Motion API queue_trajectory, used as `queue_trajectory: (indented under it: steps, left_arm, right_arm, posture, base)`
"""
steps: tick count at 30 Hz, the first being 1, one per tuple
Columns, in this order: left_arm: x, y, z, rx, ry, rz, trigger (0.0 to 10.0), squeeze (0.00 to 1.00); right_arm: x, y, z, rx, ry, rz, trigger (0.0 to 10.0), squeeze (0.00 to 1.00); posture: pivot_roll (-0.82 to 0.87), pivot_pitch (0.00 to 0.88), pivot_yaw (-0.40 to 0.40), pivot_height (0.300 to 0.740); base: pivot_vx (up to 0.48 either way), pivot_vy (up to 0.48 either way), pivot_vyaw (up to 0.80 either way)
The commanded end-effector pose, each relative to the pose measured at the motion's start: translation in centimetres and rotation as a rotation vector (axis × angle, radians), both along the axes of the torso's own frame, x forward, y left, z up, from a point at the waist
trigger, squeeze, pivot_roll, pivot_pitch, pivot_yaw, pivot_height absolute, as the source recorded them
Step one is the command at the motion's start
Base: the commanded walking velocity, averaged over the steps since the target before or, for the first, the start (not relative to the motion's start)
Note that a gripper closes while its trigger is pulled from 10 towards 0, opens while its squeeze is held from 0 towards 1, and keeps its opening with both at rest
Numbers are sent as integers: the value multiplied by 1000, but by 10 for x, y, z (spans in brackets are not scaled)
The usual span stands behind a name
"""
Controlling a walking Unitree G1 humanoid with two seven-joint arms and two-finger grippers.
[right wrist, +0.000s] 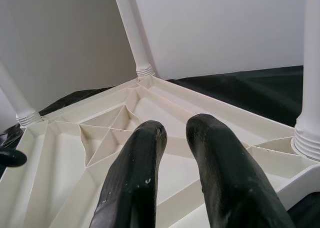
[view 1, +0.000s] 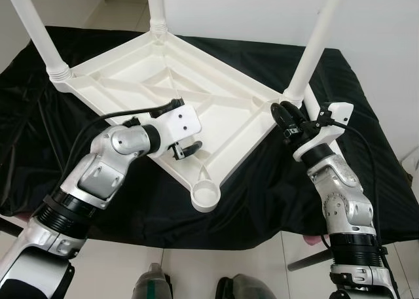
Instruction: Building children table
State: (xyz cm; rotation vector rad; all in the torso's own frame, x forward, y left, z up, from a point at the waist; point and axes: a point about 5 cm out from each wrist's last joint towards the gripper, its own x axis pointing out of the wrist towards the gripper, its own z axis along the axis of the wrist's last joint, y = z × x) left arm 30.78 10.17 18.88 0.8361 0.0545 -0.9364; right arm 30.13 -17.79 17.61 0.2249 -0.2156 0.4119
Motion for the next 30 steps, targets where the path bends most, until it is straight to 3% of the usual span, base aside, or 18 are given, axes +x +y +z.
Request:
queue_trajectory:
  steps: [1, 9, 15, 30]
  left_arm:
    - [0, 3, -4, 30, 14, -14, 10000, 0]
    - [-6, 13, -12, 56, 95, -78, 10000, 0]
    - [-8, 14, -22, 91, 136, -115, 10000, 0]
    - [18, 7, -35, 155, 114, -58, 10000, 0]
  right_arm:
    - [-1, -2, 4, -5, -18, -11, 10000, 0]
    - [-4, -5, 2, -22, -8, 2, 10000, 0]
    - [-9, 3, -4, -62, 12, 59, 10000, 0]
    - [-11, 6, -4, -75, 19, 63, 10000, 0]
  posture:
    - [-32, 47, -6, 740]
    - [-33, 49, -6, 740]
    - [-30, 55, -11, 740]
    - [-46, 64, -9, 740]
  base:
    - [0, 0, 0]
    - [0, 0, 0]
    - [0, 0, 0]
    - [0, 0, 0]
